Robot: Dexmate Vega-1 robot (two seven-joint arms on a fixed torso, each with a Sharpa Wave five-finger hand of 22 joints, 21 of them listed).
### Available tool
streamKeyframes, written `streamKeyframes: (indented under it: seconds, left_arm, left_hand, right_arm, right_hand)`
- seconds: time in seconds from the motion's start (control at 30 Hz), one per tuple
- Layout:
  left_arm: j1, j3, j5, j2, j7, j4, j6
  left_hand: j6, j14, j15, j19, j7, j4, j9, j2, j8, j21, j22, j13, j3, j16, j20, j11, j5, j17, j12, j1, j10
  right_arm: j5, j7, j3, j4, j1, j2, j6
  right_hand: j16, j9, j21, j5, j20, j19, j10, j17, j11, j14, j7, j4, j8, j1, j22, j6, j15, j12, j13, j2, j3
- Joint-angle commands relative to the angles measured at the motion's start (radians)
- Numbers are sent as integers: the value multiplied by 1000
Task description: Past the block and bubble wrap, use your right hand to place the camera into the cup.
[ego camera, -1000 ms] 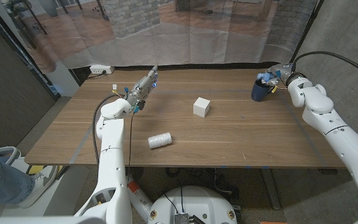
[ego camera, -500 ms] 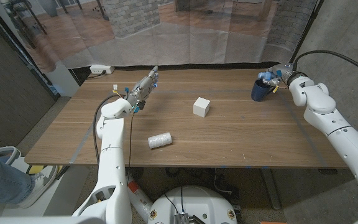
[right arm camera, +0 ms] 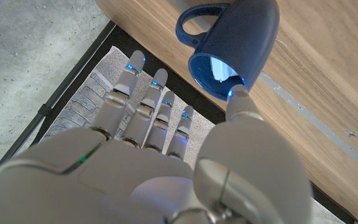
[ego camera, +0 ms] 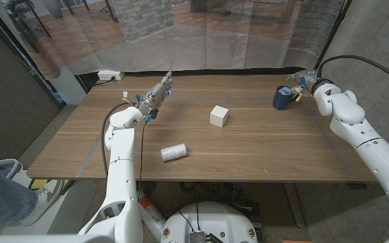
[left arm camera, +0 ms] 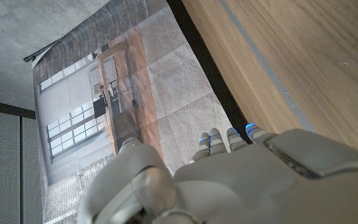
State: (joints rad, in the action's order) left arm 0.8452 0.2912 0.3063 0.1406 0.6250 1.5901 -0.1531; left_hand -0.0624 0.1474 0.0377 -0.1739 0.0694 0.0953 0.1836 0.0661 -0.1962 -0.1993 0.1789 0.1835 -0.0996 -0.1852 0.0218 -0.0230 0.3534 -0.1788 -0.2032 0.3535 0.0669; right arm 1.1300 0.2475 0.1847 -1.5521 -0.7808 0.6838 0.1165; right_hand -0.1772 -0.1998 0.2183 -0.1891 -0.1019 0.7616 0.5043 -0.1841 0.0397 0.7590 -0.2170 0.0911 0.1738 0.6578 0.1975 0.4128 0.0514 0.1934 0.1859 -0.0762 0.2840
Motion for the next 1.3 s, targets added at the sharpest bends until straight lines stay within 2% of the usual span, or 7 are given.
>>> streamKeyframes:
  seconds: [0.03, 0.37, 0.5, 0.67, 0.77, 1.03, 1.3]
  left_arm:
    - [0, 0, 6, -4, 5, 8, -14]
    - [-13, 3, 0, -8, 9, -18, -4]
    - [-17, 4, -3, -9, 9, -30, 4]
    - [-19, 7, -10, -7, 8, -42, 14]
    - [-19, 9, -13, -7, 7, -48, 21]
    - [-13, 14, -17, -6, 8, -45, 21]
    - [-9, 17, -21, -8, 11, -42, 26]
  left_hand:
    - [4, 0, 0, -16, 4, -1, 4, 4, -5, -2, 4, 4, -6, -3, 6, 3, -5, -6, -1, 9, 1]
    - [4, 0, 1, -17, 5, -1, 4, 5, -4, -2, 4, 5, -7, -3, 7, 4, -5, -6, -1, 10, 1]
    - [4, 0, 1, -17, 4, -1, 4, 6, -4, -2, 4, 5, -8, -4, 7, 3, -6, -6, -1, 11, 1]
    - [4, 0, 1, -17, 3, -1, 4, 7, -4, -2, 4, 5, -9, -4, 8, 4, -6, -6, -1, 11, 1]
    - [5, 0, 0, -17, 3, -1, 4, 7, -4, -2, 4, 5, -9, -4, 8, 4, -6, -6, -1, 12, 1]
    - [5, 0, 0, -17, 5, -1, 4, 8, -4, -3, 5, 5, -10, -3, 8, 3, -6, -6, -1, 12, 1]
    - [5, -1, 0, -18, 5, -1, 4, 9, -4, -3, 5, 5, -11, -3, 8, 4, -6, -6, -1, 13, 1]
  right_arm:
    - [-4, -17, 7, 13, 4, -16, -8]
    - [-24, -61, -24, -12, -28, -18, -6]
    - [-38, -135, -60, -49, -67, -17, -15]
    - [-29, -166, -79, -90, -93, -15, -10]
    - [-39, -194, -96, -108, -110, -24, -15]
    - [-124, -304, -154, -118, -150, -62, -84]
    - [-125, -322, -161, -131, -156, -72, -104]
  right_hand:
    - [-4, 0, -1, -10, -6, -4, -16, -2, -10, -11, 0, -6, -3, -20, 2, -24, -5, -2, 2, -2, -9]
    - [-9, 1, 0, -22, -3, -1, -17, -1, 4, -12, 4, -12, 21, -37, 2, 0, -4, 7, 2, -1, -17]
    - [-19, -1, 10, -33, 19, 28, 97, 2, 63, 44, -1, -7, 65, -29, 2, 138, 33, 51, 3, 19, -10]
    - [-43, -1, 17, -28, 47, 52, 198, 3, 83, 177, 5, 2, 72, -18, 4, 213, 88, 81, 4, 35, 0]
    - [-36, -2, 20, -25, 52, 62, 237, 5, 89, 192, 0, 5, 80, -17, 5, 249, 89, 93, 4, 36, 2]
    - [-4, -2, 20, -20, 54, 67, 211, 4, 80, 128, 4, 5, 55, -18, 5, 217, 42, 75, 4, 43, 4]
    - [-2, -3, 18, -18, 53, 64, 195, 3, 72, 118, 5, 5, 47, -19, 6, 204, 38, 67, 4, 47, 5]
